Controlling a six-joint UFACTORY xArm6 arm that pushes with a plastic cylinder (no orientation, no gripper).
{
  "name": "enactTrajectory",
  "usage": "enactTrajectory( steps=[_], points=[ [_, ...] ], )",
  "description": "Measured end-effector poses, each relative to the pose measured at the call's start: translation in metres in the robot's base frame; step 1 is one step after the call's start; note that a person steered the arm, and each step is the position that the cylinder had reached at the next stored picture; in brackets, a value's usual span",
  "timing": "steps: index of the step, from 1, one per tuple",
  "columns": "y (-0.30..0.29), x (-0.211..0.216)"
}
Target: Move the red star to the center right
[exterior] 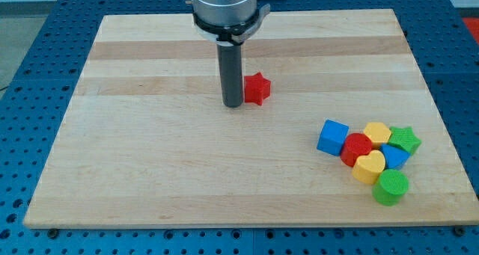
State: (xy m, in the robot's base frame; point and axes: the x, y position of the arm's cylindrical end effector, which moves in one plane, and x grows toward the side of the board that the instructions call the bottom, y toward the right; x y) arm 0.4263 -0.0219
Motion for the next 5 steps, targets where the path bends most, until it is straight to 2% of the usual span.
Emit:
enactTrajectory(
  steps=[2,4,5],
  points=[
    [0.037,0.0],
    [0.169,0.0],
    [0.171,0.001]
  ],
)
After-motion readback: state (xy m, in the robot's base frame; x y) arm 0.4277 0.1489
